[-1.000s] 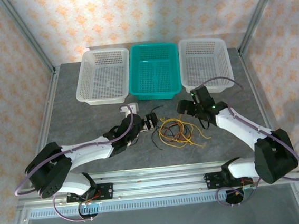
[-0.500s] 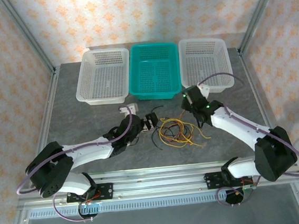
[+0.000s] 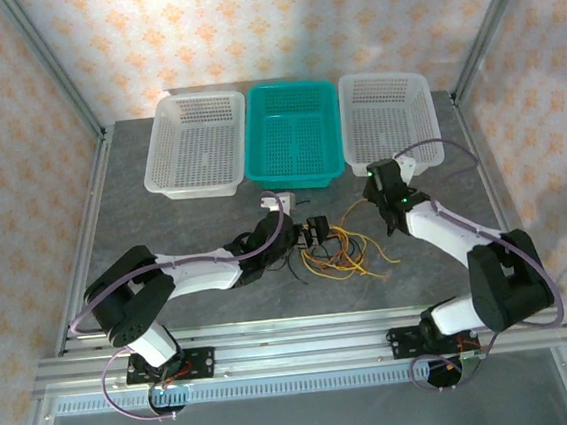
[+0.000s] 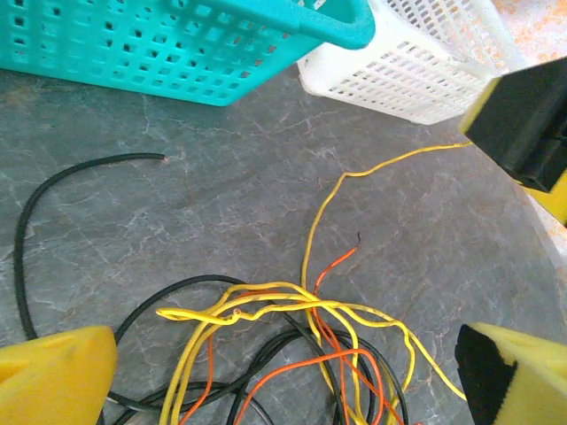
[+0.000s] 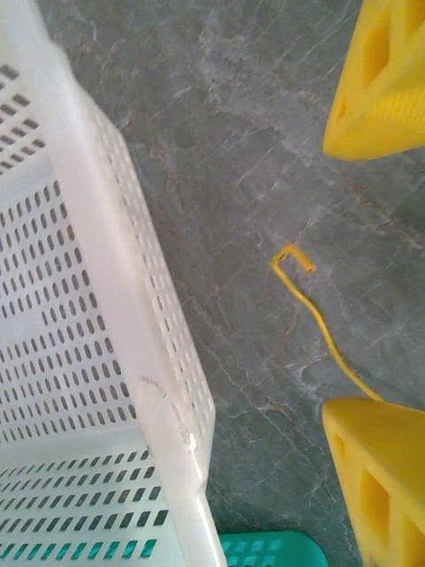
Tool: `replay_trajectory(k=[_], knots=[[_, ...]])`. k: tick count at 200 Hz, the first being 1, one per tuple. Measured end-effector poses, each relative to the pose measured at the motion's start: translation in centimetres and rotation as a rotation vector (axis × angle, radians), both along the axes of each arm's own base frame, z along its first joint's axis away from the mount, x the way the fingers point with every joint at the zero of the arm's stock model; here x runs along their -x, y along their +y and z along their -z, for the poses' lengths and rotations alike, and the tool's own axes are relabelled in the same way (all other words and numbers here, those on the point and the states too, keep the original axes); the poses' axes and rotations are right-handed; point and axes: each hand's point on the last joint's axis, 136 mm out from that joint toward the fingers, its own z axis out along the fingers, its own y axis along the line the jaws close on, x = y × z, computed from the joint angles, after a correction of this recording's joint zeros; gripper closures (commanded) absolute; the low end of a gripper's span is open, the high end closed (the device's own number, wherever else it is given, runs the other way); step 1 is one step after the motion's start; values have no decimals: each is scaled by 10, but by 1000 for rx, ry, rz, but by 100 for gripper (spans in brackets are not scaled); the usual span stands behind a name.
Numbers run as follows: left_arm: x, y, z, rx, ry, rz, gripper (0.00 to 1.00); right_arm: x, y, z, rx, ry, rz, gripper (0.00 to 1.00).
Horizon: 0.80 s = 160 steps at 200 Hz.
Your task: Untangle the cables
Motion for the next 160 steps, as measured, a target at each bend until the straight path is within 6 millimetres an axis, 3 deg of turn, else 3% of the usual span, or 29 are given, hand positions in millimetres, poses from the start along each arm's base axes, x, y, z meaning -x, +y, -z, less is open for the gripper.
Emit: replay_trajectory(k=[32,76,114,160], knots=[[1,-5,0,16,3,17,1,-10,-10,15,13,15,17,31],[-1,-8,-6,29,-9,18,1,-22,-12,27,34,11,19,41],[-5,-10,-13,34,-19,10,1,-29,-14,41,64,41,26,62],[-8,-5,-11,6,-24,-17,2,-38,-15,30,73,10,47,85]])
